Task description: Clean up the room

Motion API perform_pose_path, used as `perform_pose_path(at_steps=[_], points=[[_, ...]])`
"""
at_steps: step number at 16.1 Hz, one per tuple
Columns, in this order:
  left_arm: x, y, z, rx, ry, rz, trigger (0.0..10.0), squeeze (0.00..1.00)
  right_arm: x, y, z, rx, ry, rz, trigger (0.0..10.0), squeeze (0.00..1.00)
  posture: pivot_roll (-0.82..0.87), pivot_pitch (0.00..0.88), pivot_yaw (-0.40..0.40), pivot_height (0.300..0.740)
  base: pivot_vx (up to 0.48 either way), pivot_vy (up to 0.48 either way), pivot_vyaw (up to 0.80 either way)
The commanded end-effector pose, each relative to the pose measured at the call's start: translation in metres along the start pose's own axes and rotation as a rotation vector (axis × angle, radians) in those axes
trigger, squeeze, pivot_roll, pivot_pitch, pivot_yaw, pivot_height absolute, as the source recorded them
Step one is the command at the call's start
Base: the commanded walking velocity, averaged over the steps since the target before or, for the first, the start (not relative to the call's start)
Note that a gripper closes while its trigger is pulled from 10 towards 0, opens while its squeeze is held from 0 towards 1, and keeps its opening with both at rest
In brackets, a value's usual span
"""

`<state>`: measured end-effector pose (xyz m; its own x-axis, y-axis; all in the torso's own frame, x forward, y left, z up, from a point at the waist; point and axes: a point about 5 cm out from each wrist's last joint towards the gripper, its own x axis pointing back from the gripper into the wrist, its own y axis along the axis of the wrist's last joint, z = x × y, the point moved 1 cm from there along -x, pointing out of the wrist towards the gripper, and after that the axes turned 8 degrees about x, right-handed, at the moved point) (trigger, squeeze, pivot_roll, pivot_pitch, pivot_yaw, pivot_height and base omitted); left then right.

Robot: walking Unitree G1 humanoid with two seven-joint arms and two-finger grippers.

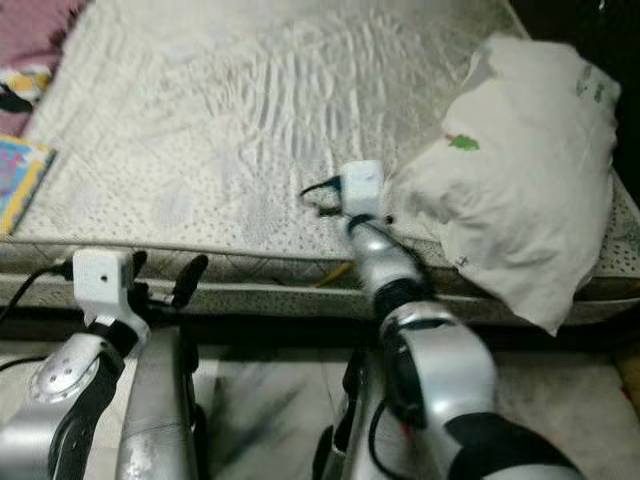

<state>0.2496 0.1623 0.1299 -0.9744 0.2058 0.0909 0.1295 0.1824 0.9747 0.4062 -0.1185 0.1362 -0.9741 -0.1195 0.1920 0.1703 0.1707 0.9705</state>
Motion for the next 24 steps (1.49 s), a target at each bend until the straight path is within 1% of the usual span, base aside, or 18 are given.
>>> perform_pose_path(at_steps=[1, 2, 3, 5, 6, 8, 9, 10, 11, 12, 13, 14, 16, 18, 19, 20, 21, 24], points=[[-0.003, -0.003, -0.002, -0.005, -0.023, 0.006, 10.0, 0.00, -0.001, 0.003, -0.008, -0.034, -0.006, 0.001, 0.0, 0.00, 0.13, 0.043, -0.083, 0.531, 0.000, 0.000, 0.00], [-0.008, -0.003, -0.002, -0.012, -0.030, 0.003, 10.0, 0.00, -0.001, 0.011, -0.017, -0.064, 0.009, -0.040, 0.0, 0.00, 0.11, 0.024, -0.071, 0.531, 0.000, 0.000, 0.00], [-0.011, -0.002, 0.003, -0.044, 0.021, -0.019, 10.0, 0.00, 0.000, 0.018, -0.026, -0.088, 0.029, -0.082, 0.0, 0.00, 0.09, 0.000, -0.052, 0.531, 0.000, 0.000, 0.00], [-0.011, -0.003, 0.007, -0.036, 0.064, -0.036, 10.0, 0.00, 0.002, 0.024, -0.030, -0.111, 0.057, -0.141, 0.0, 0.00, 0.07, 0.000, -0.040, 0.531, 0.000, 0.000, 0.00], [-0.010, -0.005, 0.007, -0.030, 0.068, -0.041, 10.0, 0.00, 0.009, 0.019, -0.033, -0.121, 0.072, -0.185, 0.0, 0.00, 0.04, 0.000, -0.025, 0.531, 0.000, 0.000, 0.00], [-0.011, -0.007, 0.008, -0.052, 0.077, -0.049, 10.0, 0.00, 0.034, 0.000, -0.034, -0.105, 0.063, -0.249, 0.0, 0.00, 0.02, 0.000, -0.014, 0.531, 0.000, 0.000, 0.00], [-0.012, -0.005, 0.009, -0.058, 0.088, -0.063, 10.0, 0.00, 0.052, -0.008, -0.032, -0.114, 0.063, -0.273, 4.9, 0.00, 0.01, 0.000, -0.014, 0.531, 0.000, 0.000, 0.00], [-0.012, -0.005, 0.013, -0.076, 0.115, -0.079, 10.0, 0.00, 0.080, -0.028, -0.028, -0.153, 0.029, -0.266, 10.0, 0.00, -0.01, 0.000, -0.013, 0.531, 0.000, 0.000, 0.00], [-0.013, -0.006, 0.015, -0.083, 0.129, -0.084, 10.0, 0.00, 0.098, -0.055, -0.028, -0.087, -0.045, -0.209, 10.0, 0.00, -0.01, 0.000, -0.012, 0.531, 0.000, 0.000, 0.00], [-0.013, -0.006, 0.016, -0.087, 0.141, -0.093, 10.0, 0.00, 0.109, -0.072, -0.030, -0.108, -0.106, -0.159, 10.0, 0.00, -0.01, 0.000, -0.012, 0.531, 0.000, 0.000, 0.00], [-0.013, -0.004, 0.016, -0.097, 0.153, -0.104, 10.0, 0.00, 0.118, -0.084, -0.033, -0.088, -0.155, -0.114, 10.0, 0.00, -0.02, 0.000, -0.012, 0.531, 0.000, 0.000, 0.00], [-0.014, -0.003, 0.017, -0.091, 0.167, -0.110, 10.0, 0.00, 0.126, -0.078, -0.034, -0.040, -0.178, -0.137, 10.0, 0.00, -0.04, 0.000, -0.015, 0.531, 0.000, 0.000, 0.00], [-0.014, -0.006, 0.018, -0.080, 0.178, -0.112, 10.0, 0.00, 0.134, -0.063, -0.029, -0.053, -0.091, -0.186, 10.0, 0.00, -0.05, 0.000, -0.028, 0.531, 0.000, 0.000, 0.00], [-0.013, -0.010, 0.018, -0.060, 0.187, -0.109, 10.0, 0.00, 0.138, -0.060, -0.035, -0.025, -0.131, -0.166, 10.0, 0.00, -0.05, 0.000, -0.041, 0.531, 0.000, 0.000, 0.00], [-0.013, -0.010, 0.018, -0.060, 0.190, -0.110, 10.0, 0.00, 0.138, -0.059, -0.038, -0.031, -0.146, -0.154, 10.0, 0.00, -0.05, 0.000, -0.049, 0.531, 0.000, 0.000, 0.00], [-0.012, -0.011, 0.018, -0.072, 0.199, -0.111, 10.0, 0.00, 0.138, -0.055, -0.036, -0.107, -0.129, -0.145, 10.0, 0.00, -0.04, 0.000, -0.051, 0.531, 0.000, 0.000, 0.00], [-0.011, -0.013, 0.018, -0.073, 0.200, -0.107, 10.0, 0.00, 0.138, -0.052, -0.033, -0.063, -0.141, -0.147, 10.0, 0.00, -0.04, 0.000, -0.049, 0.531, 0.000, 0.000, 0.00], [-0.009, -0.017, 0.021, -0.078, 0.205, -0.090, 10.0, 0.00, 0.139, -0.051, -0.022, -0.146, -0.090, -0.158, 10.0, 0.00, -0.04, 0.000, -0.047, 0.535, 0.000, 0.000, 0.00]])
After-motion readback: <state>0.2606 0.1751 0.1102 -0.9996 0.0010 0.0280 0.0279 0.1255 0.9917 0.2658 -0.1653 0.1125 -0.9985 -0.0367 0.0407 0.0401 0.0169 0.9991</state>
